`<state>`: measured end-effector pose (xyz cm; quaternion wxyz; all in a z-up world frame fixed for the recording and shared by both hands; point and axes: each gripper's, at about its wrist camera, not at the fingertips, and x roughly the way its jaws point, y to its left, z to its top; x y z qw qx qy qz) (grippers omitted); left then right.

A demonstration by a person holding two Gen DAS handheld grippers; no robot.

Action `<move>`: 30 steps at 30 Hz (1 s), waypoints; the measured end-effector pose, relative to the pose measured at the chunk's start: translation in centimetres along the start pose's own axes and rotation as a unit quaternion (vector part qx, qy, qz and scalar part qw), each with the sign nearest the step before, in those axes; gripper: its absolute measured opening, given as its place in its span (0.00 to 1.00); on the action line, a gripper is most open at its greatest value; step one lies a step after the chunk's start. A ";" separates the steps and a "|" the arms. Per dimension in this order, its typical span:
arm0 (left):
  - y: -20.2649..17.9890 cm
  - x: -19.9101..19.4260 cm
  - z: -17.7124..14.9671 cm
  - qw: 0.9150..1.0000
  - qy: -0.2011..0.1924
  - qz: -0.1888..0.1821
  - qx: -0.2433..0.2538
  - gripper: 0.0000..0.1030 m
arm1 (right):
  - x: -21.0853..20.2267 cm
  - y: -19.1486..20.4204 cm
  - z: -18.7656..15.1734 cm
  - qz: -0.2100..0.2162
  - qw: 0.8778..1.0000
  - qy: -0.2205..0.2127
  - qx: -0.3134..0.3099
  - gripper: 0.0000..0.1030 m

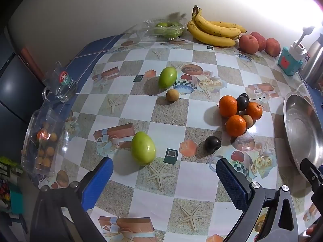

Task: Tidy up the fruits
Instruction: 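Move left tool to the green pear while right tool moves to a black plum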

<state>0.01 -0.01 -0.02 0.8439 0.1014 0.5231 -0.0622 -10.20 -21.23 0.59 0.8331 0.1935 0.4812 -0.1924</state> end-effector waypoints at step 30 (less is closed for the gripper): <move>0.1 0.4 -0.3 1.000 -0.005 0.001 -0.004 1.00 | 0.4 0.3 -0.2 -0.001 1.000 0.006 -0.002 0.94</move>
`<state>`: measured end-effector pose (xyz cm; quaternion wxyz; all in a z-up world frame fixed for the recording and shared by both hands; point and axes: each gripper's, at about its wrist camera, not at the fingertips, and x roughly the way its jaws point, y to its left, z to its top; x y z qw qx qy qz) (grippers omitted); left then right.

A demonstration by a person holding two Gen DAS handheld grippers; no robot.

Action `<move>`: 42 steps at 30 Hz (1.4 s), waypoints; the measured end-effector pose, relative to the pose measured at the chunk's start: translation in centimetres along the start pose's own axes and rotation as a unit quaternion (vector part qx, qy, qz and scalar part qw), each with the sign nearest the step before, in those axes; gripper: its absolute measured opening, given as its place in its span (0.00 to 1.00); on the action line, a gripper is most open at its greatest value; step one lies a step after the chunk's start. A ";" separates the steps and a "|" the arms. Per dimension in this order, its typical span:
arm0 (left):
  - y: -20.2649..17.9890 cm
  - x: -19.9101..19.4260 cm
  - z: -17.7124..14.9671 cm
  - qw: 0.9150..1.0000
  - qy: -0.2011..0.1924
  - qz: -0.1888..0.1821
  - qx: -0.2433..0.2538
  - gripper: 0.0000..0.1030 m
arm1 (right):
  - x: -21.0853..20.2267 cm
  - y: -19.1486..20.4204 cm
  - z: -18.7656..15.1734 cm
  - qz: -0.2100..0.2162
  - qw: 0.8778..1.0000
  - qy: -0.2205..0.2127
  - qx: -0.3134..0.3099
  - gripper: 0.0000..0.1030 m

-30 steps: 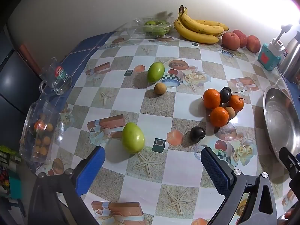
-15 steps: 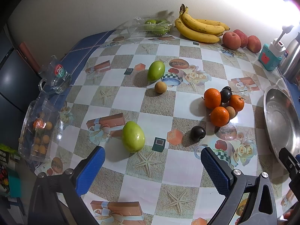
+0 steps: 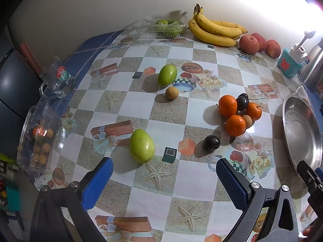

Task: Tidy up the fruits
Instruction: 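Move left tool to the green pear while right tool moves to a black plum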

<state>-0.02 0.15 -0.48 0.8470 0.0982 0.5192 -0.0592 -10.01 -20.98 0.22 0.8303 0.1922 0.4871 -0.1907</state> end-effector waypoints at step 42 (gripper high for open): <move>6.6 4.3 0.1 0.994 0.010 -0.053 -0.097 1.00 | 4.5 8.9 1.9 0.134 0.989 0.063 -0.022 0.94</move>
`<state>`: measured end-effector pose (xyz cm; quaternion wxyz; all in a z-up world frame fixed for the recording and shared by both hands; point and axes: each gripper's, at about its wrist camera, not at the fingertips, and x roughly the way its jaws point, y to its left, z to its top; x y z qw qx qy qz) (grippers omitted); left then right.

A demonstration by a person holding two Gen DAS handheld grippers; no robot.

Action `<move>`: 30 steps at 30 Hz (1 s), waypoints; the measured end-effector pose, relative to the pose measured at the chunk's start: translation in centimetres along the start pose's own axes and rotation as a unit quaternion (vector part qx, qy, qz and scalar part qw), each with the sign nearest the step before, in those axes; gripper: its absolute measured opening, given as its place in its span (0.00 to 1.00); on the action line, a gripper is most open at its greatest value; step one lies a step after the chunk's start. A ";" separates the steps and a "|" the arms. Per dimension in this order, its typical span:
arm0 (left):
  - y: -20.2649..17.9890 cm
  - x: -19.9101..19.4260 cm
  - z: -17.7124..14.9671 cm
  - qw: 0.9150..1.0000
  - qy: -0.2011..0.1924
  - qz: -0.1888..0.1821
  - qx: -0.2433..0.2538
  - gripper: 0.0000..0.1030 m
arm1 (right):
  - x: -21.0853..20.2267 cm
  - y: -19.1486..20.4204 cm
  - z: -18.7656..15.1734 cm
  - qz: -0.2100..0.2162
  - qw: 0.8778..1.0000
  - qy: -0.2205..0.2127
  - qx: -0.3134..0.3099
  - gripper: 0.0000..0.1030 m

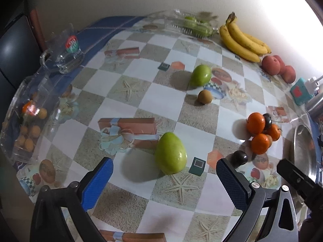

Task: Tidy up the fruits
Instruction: 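Move left tool to the green pear while right tool moves to a black plum, then close left tool on the green pear while right tool closes on the black plum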

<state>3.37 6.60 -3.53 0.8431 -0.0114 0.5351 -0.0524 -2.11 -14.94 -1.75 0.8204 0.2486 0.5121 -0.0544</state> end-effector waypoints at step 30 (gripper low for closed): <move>-0.4 3.8 0.6 0.998 0.037 -0.042 0.018 0.42 | 6.4 4.2 0.1 0.007 0.997 0.070 -0.042 0.30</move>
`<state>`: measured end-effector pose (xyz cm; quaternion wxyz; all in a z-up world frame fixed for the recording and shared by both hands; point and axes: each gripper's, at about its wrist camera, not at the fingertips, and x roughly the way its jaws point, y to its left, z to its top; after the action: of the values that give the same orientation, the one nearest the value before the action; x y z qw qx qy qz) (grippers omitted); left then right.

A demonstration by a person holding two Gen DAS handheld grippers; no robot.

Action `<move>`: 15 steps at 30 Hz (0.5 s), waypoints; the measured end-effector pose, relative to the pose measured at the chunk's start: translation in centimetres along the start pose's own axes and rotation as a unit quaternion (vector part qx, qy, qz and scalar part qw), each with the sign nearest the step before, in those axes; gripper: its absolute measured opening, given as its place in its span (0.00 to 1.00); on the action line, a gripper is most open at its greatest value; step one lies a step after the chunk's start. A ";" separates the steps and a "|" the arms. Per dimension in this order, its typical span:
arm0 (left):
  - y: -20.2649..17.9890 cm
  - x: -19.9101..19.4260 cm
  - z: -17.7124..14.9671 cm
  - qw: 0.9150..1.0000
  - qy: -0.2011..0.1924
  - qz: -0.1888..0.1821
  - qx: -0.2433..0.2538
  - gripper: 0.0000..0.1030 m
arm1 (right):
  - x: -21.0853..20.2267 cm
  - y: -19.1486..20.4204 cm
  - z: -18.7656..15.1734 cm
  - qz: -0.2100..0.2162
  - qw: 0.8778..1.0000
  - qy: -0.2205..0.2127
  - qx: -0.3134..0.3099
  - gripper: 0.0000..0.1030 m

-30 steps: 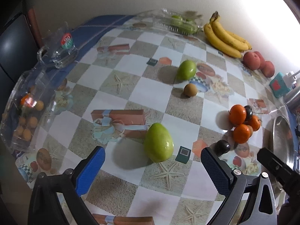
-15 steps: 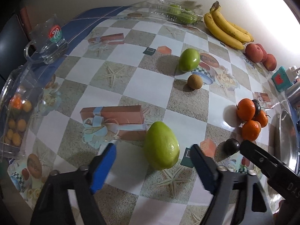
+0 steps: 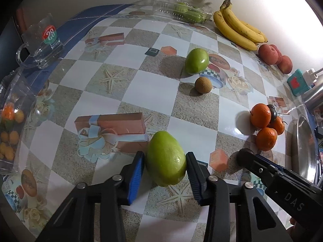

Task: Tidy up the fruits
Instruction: 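Close left tool on the green pear while right tool closes on the black plum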

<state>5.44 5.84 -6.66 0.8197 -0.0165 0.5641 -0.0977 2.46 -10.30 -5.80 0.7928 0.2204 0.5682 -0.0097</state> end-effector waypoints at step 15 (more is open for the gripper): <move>0.3 -1.6 -0.1 1.000 -0.005 0.007 -0.008 0.42 | -2.1 -0.2 0.5 0.044 0.999 -0.025 0.019 0.25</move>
<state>4.83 6.42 -5.26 0.8233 -0.0195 0.5604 -0.0876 2.08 -11.17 -3.83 0.8019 0.2597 0.5380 0.0089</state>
